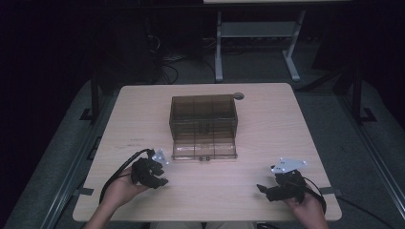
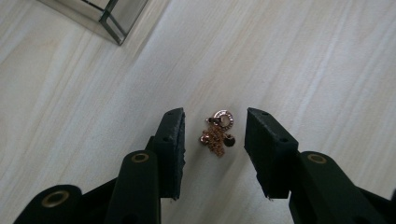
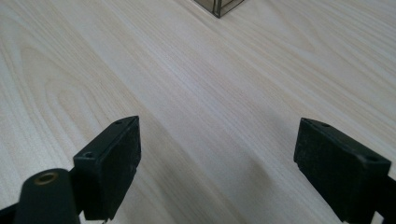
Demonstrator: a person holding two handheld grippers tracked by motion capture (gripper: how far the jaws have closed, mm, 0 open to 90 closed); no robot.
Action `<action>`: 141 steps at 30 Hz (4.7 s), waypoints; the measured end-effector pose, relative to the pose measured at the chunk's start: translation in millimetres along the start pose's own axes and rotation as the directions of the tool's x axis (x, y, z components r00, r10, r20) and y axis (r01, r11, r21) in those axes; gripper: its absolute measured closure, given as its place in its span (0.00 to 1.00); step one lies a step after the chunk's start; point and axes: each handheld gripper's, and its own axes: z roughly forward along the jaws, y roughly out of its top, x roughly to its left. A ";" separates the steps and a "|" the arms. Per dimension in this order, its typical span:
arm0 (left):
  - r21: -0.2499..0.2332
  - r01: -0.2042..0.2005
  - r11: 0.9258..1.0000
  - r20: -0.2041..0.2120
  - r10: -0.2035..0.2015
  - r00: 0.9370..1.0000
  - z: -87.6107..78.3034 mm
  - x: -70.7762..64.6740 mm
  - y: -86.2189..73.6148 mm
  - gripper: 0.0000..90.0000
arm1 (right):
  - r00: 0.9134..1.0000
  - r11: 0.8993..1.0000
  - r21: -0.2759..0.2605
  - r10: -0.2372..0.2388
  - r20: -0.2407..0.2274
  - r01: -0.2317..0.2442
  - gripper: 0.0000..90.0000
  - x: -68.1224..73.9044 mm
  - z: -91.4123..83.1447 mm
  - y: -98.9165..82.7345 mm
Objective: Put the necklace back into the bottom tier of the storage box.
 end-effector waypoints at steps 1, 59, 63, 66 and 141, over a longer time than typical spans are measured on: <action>0.001 -0.001 1.000 0.000 0.001 1.000 0.5 0.6 0.1 0.64 | 1.000 1.000 0.000 -0.002 0.000 0.002 0.16 -0.1 0.0 -0.1; 0.012 -0.029 0.999 0.007 0.029 1.000 -12.9 -4.1 8.1 0.96 | 1.000 1.000 -0.007 -0.002 0.001 0.002 0.16 1.3 0.6 1.6; -0.006 -0.033 0.999 0.008 0.033 0.999 -20.3 -5.6 11.1 0.96 | 1.000 1.000 -0.007 -0.002 0.002 0.002 0.16 1.3 0.8 1.8; -0.013 -0.036 0.999 0.004 0.036 0.999 -24.9 -7.2 13.6 0.96 | 1.000 1.000 -0.007 -0.003 0.001 0.003 0.16 1.3 1.0 1.8; -0.059 -0.030 0.998 -0.004 0.030 1.000 -36.1 40.2 110.5 0.96 | 1.000 1.000 -0.023 -0.013 -0.007 0.013 0.16 3.9 -0.6 6.8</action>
